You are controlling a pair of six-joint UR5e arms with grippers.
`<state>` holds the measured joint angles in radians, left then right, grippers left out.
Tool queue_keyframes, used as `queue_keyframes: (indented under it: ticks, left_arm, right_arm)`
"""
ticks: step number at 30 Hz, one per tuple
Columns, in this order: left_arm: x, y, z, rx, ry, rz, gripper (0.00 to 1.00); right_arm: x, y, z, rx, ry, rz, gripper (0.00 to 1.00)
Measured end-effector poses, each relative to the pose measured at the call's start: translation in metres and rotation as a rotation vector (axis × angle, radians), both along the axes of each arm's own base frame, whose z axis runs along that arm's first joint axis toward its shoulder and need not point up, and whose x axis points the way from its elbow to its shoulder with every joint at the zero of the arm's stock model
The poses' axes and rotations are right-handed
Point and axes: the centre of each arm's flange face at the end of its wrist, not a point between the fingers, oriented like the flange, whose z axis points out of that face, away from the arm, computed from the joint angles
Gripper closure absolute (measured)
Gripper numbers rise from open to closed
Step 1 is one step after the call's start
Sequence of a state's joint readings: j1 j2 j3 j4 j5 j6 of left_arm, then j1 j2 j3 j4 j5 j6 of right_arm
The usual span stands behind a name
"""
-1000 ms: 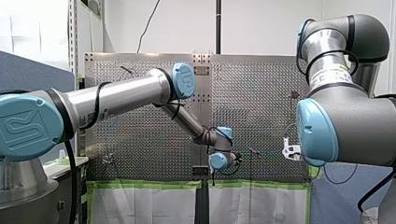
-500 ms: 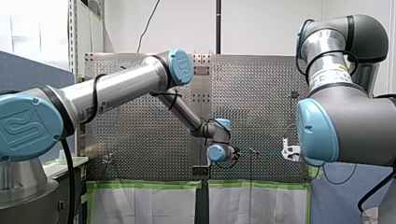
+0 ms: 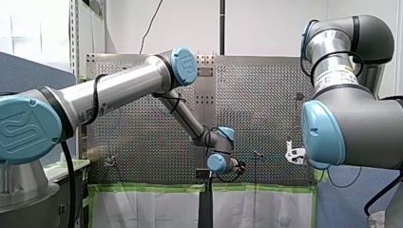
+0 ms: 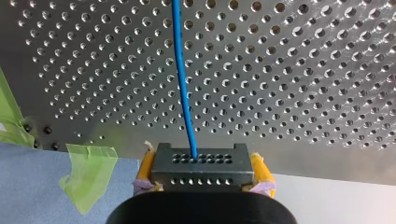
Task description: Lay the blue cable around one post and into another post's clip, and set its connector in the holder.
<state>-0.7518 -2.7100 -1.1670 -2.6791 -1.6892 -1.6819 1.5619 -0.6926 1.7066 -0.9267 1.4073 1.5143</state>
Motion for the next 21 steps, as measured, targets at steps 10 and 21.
queue_keyframes:
  ticks: [10, 21]
  left_arm:
    - [-0.005, -0.009, 0.019, -0.016, -0.008, -0.037, 0.0]
    - [-0.017, -0.023, 0.051, -0.059, -0.015, -0.079, 0.0]
  right_arm:
    - [0.001, 0.001, -0.001, 0.005, -0.001, 0.001, 1.0]
    - [0.001, 0.002, -0.006, 0.013, -0.006, 0.003, 1.0]
